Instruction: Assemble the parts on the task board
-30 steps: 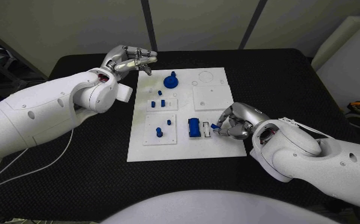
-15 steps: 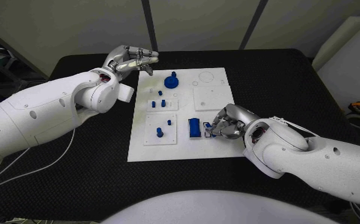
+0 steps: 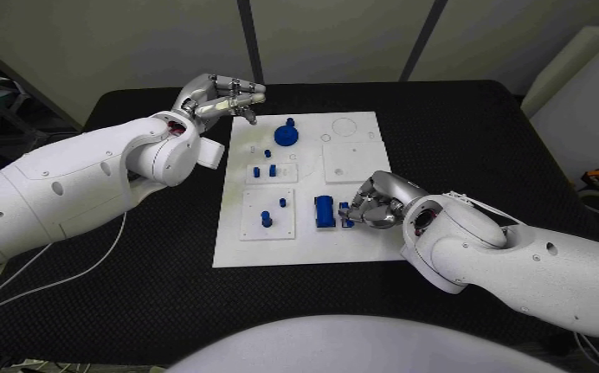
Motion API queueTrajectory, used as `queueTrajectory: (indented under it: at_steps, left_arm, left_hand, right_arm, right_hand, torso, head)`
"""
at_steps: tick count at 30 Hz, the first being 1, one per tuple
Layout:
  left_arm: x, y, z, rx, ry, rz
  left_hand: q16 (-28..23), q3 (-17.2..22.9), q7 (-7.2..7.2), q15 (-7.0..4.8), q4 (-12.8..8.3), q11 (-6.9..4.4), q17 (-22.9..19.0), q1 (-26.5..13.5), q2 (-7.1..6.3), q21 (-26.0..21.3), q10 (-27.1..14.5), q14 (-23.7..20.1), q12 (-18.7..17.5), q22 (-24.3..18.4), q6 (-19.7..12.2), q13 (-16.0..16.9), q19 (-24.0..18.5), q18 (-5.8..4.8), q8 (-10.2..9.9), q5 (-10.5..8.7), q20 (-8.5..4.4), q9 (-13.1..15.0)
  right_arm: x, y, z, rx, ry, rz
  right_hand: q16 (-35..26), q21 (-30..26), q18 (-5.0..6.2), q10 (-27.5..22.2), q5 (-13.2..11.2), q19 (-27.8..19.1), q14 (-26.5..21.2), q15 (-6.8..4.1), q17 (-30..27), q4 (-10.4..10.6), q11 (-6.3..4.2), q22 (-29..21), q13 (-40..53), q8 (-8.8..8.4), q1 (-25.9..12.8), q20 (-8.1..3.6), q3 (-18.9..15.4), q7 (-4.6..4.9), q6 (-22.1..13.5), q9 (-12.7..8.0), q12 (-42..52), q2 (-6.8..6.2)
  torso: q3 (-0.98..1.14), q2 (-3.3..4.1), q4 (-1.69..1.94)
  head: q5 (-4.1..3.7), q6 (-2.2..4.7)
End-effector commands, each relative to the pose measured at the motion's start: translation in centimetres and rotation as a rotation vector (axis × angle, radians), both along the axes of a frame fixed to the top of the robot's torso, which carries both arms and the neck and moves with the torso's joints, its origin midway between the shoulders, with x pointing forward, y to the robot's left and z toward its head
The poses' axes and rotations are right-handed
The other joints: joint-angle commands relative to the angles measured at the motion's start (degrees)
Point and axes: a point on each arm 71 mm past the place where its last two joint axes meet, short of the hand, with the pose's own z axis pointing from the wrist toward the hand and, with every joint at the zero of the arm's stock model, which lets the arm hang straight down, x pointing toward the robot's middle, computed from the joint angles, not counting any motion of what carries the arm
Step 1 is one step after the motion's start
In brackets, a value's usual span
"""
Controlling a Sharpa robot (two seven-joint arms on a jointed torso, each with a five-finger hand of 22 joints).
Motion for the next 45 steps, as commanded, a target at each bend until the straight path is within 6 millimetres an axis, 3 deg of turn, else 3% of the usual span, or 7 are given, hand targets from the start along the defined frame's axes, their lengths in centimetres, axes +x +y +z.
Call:
queueTrajectory:
  at_steps: [1, 6, 9, 15, 24, 30, 45]
  left_arm:
    - [0.0, -0.2, 0.1, -0.006, -0.003, -0.011]
    - [0.0, -0.1, 0.1, -0.005, -0.002, -0.012]
    - [0.0, -0.1, 0.1, -0.005, -0.001, -0.012]
    - [0.0, -0.1, 0.1, -0.005, -0.001, -0.011]
    - [0.0, -0.1, 0.1, -0.004, 0.000, -0.008]
    - [0.0, 0.0, 0.1, -0.003, 0.000, -0.006]
    - [0.1, 0.1, 0.0, -0.002, 0.001, -0.004]
  left_hand:
    - [-0.2, -0.3, -0.07, 0.01, 0.0, -0.07, -0.1, 0.0, 0.50, -0.2, -0.3, -0.2, 0.3, -0.1, 0.5, 0.0, 0.1, -0.99, 0.2, -0.02, 0.22, 0.0]
    - [-0.2, -0.3, -0.07, 0.01, 0.0, -0.07, -0.1, 0.0, 0.50, -0.2, -0.3, -0.2, 0.3, -0.1, 0.5, 0.0, 0.1, -0.99, 0.2, -0.02, 0.22, 0.0]
    - [-0.2, -0.3, -0.07, 0.01, -0.1, -0.07, -0.1, 0.0, 0.49, -0.2, -0.3, -0.2, 0.3, -0.1, 0.4, 0.0, 0.1, -0.99, 0.2, -0.02, 0.22, 0.0]
    - [-0.2, -0.3, -0.07, 0.01, -0.1, -0.07, -0.1, 0.0, 0.48, -0.2, -0.3, -0.2, 0.3, -0.1, 0.4, 0.0, 0.1, -0.99, 0.2, -0.02, 0.22, 0.0]
    - [-0.2, -0.3, -0.07, 0.01, -0.1, -0.07, -0.1, 0.0, 0.48, -0.2, -0.3, -0.2, 0.3, -0.1, 0.4, 0.0, 0.1, -0.99, 0.2, -0.02, 0.22, 0.0]
    - [-0.2, -0.3, -0.07, 0.01, -0.1, -0.07, -0.1, 0.0, 0.48, -0.2, -0.3, -0.2, 0.3, -0.1, 0.4, 0.0, 0.1, -0.99, 0.2, -0.02, 0.22, 0.0]
    - [-0.2, -0.3, -0.07, 0.01, -0.1, -0.07, -0.1, 0.0, 0.48, -0.2, -0.3, -0.2, 0.3, -0.1, 0.4, 0.0, 0.1, -0.99, 0.2, -0.02, 0.22, 0.0]
  right_arm:
    - [-0.1, 0.4, 0.0, -0.004, 0.001, 0.021]
    - [-0.2, 0.4, 0.0, -0.008, 0.004, 0.025]
    - [-0.2, 0.4, 0.0, -0.008, 0.005, 0.026]
    - [-0.1, 0.4, 0.0, -0.009, 0.000, 0.027]
    - [-0.4, -0.1, 0.3, -0.014, -0.016, 0.038]
    - [-0.6, -0.6, 0.5, -0.018, -0.020, 0.049]
    - [-0.9, -1.0, 0.7, -0.013, -0.030, 0.071]
  right_hand:
    - [0.3, 0.3, -0.62, 1.0, -0.3, 0.5, 6.0, -0.35, 15.1, -0.1, -0.21, 0.6, 6.5, 0.01, -0.8, 0.00, 0.3, -0.05, 0.3, 0.0, 0.3, -0.02]
    - [0.3, 0.2, -0.61, 1.1, 0.0, 0.5, 6.0, -0.39, 15.1, -0.1, -0.24, 0.6, 6.6, 0.28, -2.1, -0.04, 0.4, -0.09, 0.4, 0.2, 0.5, -0.26]
    - [0.3, 0.2, -0.63, 1.1, 4.8, 0.5, 6.0, -0.38, 15.1, -0.2, -0.22, 0.7, 6.7, 0.67, -4.6, -0.08, -0.8, -0.06, 0.3, 0.5, 0.5, -0.98]
    - [0.3, 0.2, -0.61, 1.1, 5.7, 0.5, 6.0, -0.27, 15.1, -0.1, -0.08, 0.6, 6.7, 0.99, -7.9, 0.01, -3.4, 0.09, 0.1, 0.8, 0.5, -1.61]
    - [0.3, 0.1, -0.59, 1.1, 3.8, 0.4, 6.0, -0.25, 15.1, -0.3, -0.06, 0.6, 6.7, 1.22, -8.9, 0.05, -5.4, 0.09, -0.1, 1.0, 0.4, -1.82]
    - [0.3, 0.0, -0.56, 1.1, 2.2, 0.4, 6.0, -0.32, 15.1, -1.3, -0.15, 0.6, 6.8, 1.48, -6.1, 0.01, -6.2, -0.01, -0.3, 1.3, 0.4, -2.04]
    - [0.3, -0.1, -0.57, 1.1, -1.2, 0.4, 6.0, -0.21, 15.1, -0.2, -0.02, 0.6, 7.0, 1.83, -7.6, 0.10, -9.2, 0.10, -0.4, 1.5, 0.5, -1.62]
  torso:
    - [0.01, -0.04, -0.02]
    - [0.00, -0.07, -0.04]
    - [-0.01, -0.07, -0.04]
    - [0.00, -0.06, -0.07]
    - [0.03, -0.05, -0.07]
    - [0.02, -0.11, -0.14]
    - [0.01, 0.01, -0.07]
  head:
    - [0.05, -0.02]
    - [0.05, -0.01]
    - [0.05, -0.03]
    - [0.09, -0.07]
    - [0.06, -0.14]
    - [-0.04, -0.03]
    - [-0.09, 0.07]
